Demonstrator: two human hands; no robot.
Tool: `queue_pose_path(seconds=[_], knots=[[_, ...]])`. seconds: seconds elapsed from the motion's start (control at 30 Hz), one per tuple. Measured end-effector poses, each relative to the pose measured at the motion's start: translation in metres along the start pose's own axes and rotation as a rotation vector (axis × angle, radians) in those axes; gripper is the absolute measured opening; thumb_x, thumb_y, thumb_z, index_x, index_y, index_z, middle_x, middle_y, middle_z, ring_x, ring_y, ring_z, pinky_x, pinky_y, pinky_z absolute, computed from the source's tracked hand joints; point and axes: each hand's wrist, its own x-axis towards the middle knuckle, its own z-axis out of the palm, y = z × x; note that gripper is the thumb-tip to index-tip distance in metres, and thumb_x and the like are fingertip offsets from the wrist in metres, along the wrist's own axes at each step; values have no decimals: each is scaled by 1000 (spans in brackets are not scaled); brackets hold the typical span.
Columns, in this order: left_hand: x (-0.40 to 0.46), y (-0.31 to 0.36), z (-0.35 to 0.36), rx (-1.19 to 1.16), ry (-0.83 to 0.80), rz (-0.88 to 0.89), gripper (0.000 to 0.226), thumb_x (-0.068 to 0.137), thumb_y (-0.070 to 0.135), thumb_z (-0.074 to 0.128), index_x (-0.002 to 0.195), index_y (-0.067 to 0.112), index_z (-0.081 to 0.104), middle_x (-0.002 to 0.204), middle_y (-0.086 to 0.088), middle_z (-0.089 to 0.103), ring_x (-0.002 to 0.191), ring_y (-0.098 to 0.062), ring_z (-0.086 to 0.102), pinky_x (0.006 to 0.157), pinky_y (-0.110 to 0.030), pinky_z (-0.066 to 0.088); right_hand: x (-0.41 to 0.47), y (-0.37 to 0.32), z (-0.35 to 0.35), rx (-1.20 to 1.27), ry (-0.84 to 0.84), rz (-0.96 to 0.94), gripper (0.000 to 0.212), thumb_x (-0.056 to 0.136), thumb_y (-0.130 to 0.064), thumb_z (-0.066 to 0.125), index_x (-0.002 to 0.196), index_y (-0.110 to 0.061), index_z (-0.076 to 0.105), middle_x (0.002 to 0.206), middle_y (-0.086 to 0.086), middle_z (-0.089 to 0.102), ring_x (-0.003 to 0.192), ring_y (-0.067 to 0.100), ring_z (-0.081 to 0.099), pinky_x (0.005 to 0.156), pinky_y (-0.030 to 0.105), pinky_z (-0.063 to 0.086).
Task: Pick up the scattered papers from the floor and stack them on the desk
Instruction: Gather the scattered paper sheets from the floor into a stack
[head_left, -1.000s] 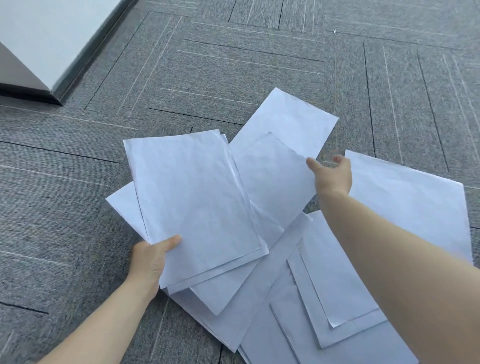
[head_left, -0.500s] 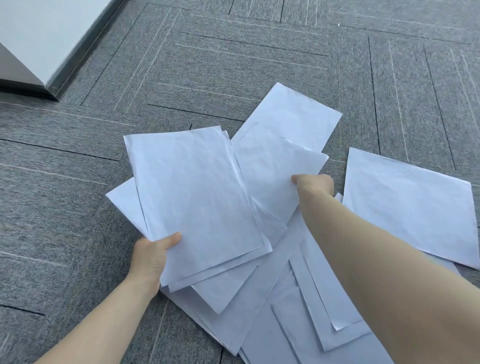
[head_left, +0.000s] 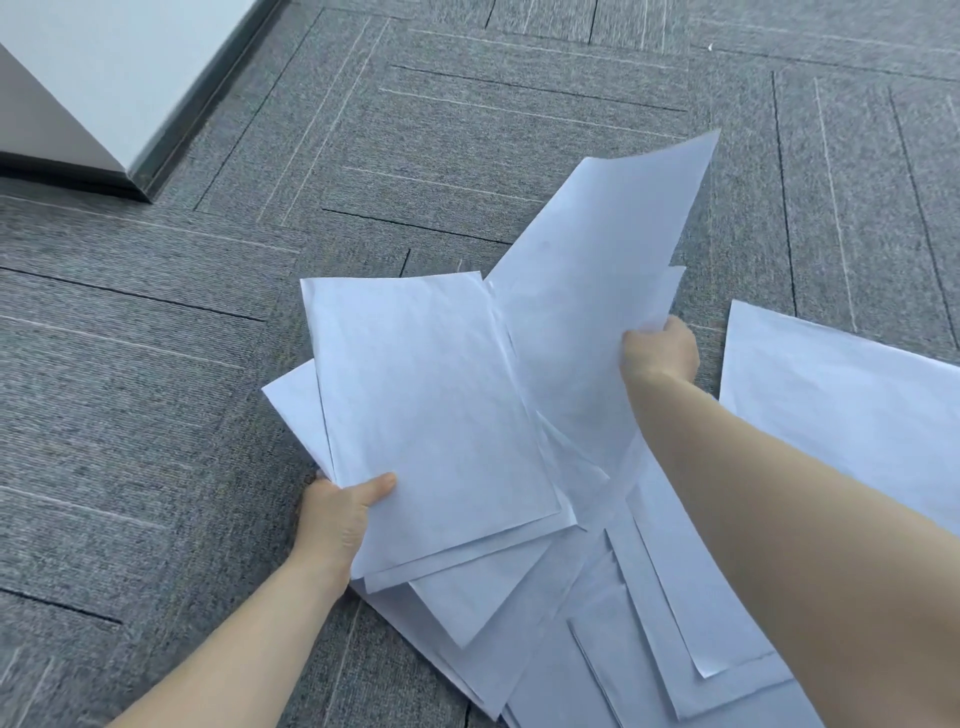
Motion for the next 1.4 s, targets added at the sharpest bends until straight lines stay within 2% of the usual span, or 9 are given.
queue_pose_path(seconds=[0.2, 0.43, 0.7, 0.83, 0.97, 1.13, 1.27, 1.33, 1.4], knots=[[-3, 1, 0, 22, 0, 18, 30, 78, 2, 73, 108, 3, 68, 104, -11, 72, 95, -31, 68, 89, -47, 54, 11, -12, -28, 146, 74, -130, 12, 82, -12, 49, 81, -7, 60, 70, 0, 53, 67, 22, 46, 54, 30, 36], [-8, -3, -10, 50, -7, 45, 23, 80, 3, 72, 103, 6, 69, 99, -7, 72, 92, -29, 68, 86, -43, 52, 15, -19, -54, 381, 125, -175, 42, 83, -19, 57, 53, -18, 27, 45, -8, 29, 47, 8, 24, 47, 28, 24], [-18, -3, -19, 104, -27, 134, 15, 83, 1, 68, 94, 11, 69, 91, 4, 68, 87, -23, 64, 80, -37, 50, 9, -20, -105, 601, 12, -243, 29, 85, -9, 65, 61, -19, 53, 41, -17, 49, 40, -3, 41, 44, 16, 37], [-22, -1, -19, 98, -43, 140, 17, 83, 1, 69, 81, 18, 67, 87, 1, 69, 86, -26, 65, 82, -40, 51, 3, -8, -120, 555, -132, -234, 21, 87, -9, 67, 69, -18, 61, 46, -18, 59, 42, -4, 51, 45, 14, 43], [-24, 2, -14, 89, -121, 77, 15, 82, 3, 70, 92, 14, 70, 98, -7, 73, 94, -32, 68, 92, -51, 51, -15, 11, -114, 450, -278, -220, 19, 89, -10, 66, 71, -17, 63, 45, -16, 59, 39, -2, 51, 39, 13, 39], [-34, 0, -2, 34, -243, 42, 15, 87, 4, 64, 100, 6, 69, 105, -15, 73, 97, -34, 68, 91, -48, 52, -46, 45, -91, 356, -445, -180, 13, 89, -10, 67, 76, -13, 67, 54, -9, 64, 44, 4, 56, 45, 19, 44], [-44, -1, 7, 31, -274, 36, 17, 94, 23, 58, 100, 10, 68, 97, -5, 75, 91, -27, 69, 80, -39, 53, -69, 63, -75, 233, -521, -148, 19, 84, -20, 71, 70, -10, 63, 59, -3, 62, 51, 12, 55, 51, 22, 45], [-45, -1, 9, 75, -285, 47, 28, 90, 36, 60, 101, 11, 68, 94, -1, 76, 91, -25, 70, 83, -41, 54, -77, 68, -69, 194, -554, -144, 25, 75, -31, 72, 78, -8, 66, 69, 3, 66, 64, 18, 58, 62, 35, 49], [-46, -2, 10, 147, -292, 56, 45, 79, 49, 69, 104, 11, 69, 97, -4, 77, 93, -27, 71, 89, -46, 54, -83, 71, -64, 190, -582, -152, 12, 79, -24, 72, 75, -13, 70, 71, 0, 69, 66, 17, 62, 66, 40, 53]])
